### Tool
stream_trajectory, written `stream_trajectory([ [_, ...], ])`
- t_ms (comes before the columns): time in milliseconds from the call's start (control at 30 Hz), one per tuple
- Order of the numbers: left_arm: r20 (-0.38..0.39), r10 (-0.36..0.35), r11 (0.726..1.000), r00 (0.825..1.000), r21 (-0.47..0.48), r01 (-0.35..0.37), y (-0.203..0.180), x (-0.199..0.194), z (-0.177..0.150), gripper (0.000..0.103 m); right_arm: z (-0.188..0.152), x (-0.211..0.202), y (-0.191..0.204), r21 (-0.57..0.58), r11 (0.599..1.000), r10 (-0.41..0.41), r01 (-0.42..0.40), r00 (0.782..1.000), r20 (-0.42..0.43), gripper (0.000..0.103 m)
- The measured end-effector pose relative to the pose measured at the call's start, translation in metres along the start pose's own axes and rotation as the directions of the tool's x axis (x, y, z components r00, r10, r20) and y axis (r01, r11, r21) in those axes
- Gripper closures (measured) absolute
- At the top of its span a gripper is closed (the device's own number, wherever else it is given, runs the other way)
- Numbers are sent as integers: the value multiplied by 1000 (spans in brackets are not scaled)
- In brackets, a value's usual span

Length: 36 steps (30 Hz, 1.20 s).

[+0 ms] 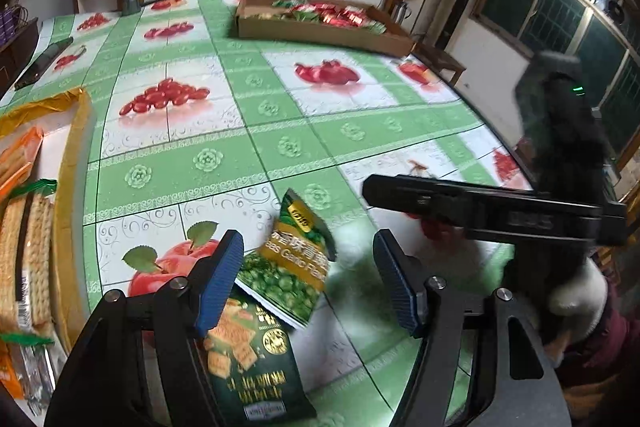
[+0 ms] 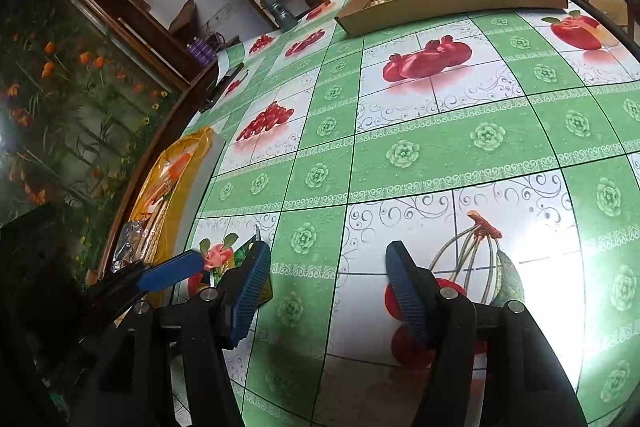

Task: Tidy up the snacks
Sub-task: 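Set the pea bag on the table beside the left tool and open the right tool, then grasp the pea bag with the left tool while the right tool grasps the dark green pack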

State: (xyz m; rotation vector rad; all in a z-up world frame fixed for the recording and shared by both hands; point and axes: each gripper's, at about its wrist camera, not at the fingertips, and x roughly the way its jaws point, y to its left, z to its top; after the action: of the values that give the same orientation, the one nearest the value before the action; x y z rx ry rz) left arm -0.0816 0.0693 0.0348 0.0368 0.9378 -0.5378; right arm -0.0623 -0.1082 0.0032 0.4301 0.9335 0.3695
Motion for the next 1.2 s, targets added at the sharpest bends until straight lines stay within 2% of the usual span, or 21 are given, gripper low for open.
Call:
stream_trajectory([
  [33, -13, 16, 1000, 1000, 8, -16, -2, 4, -1, 46, 0, 0, -1, 0, 1000, 2, -2, 1000, 1, 41],
  [67, -23, 23, 1000, 999, 13, -23, -2, 7, -3, 63, -1, -1, -1, 0, 1000, 4, -4, 1000, 2, 41],
  [100, -34, 28, 1000, 999, 14, -28, -3, 10, -4, 67, -1, -1, -2, -1, 1000, 5, -5, 1000, 3, 41],
  [200, -24, 28, 1000, 999, -9, -28, 2, 7, -6, 69, -3, -2, 0, -6, 1000, 1, -1, 1000, -1, 40],
  [267, -3, 0, 999, 1000, -51, 0, 11, 0, -6, 83, -3, -2, 3, -12, 1000, -4, 4, 1000, -4, 40],
  [367, 44, -59, 990, 997, -123, 64, 25, -15, -8, 83, -6, -2, 8, -29, 1000, -8, 8, 1000, -17, 39],
  [433, 71, -60, 987, 996, -148, 70, 32, -26, -9, 83, -8, 0, 17, -53, 999, -4, 2, 999, -35, 39],
  [533, 70, -62, 980, 996, -185, 74, 41, -30, -11, 83, -14, 7, 33, -97, 995, 0, -8, 997, -75, 39],
  [600, 57, -95, 969, 994, -223, 105, 47, -24, -10, 68, -16, 11, 42, -119, 993, 5, -16, 996, -89, 39],
  [633, 47, -100, 967, 994, -231, 108, 47, -21, -9, 51, -16, 9, 45, -118, 993, 7, -17, 996, -84, 39],
  [733, 34, -72, 978, 997, -194, 77, 37, -13, -1, 41, -15, 0, 41, -100, 995, -2, -4, 998, -56, 39],
  [767, 18, -61, 984, 998, -169, 63, 32, -7, 3, 36, -15, -4, 37, -90, 996, -8, 4, 999, -48, 39],
  [833, -30, -27, 993, 999, -119, 23, 21, 9, 8, 32, -15, -11, 28, -67, 998, -19, 16, 999, -34, 38],
  [900, -65, 30, 998, 997, -58, -33, 8, 24, 9, 33, -15, -18, 18, -49, 998, -33, 32, 999, -18, 38],
  [933, -59, 64, 998, 996, -22, -66, 3, 26, 9, 33, -14, -20, 13, -45, 998, -38, 37, 999, -15, 38],
  [1000, -65, 108, 994, 992, 12, -107, -4, 26, 8, 54, -15, -25, 7, -39, 998, -50, 50, 999, -8, 38],
  [1033, -64, 102, 995, 993, 8, -102, -3, 25, 8, 67, -15, -26, 5, -38, 998, -55, 54, 998, -5, 38],
  [1200, -13, 36, 994, 999, -106, -37, 21, 4, 4, 67, -17, -25, 4, -45, 998, -51, 51, 999, -7, 38],
])
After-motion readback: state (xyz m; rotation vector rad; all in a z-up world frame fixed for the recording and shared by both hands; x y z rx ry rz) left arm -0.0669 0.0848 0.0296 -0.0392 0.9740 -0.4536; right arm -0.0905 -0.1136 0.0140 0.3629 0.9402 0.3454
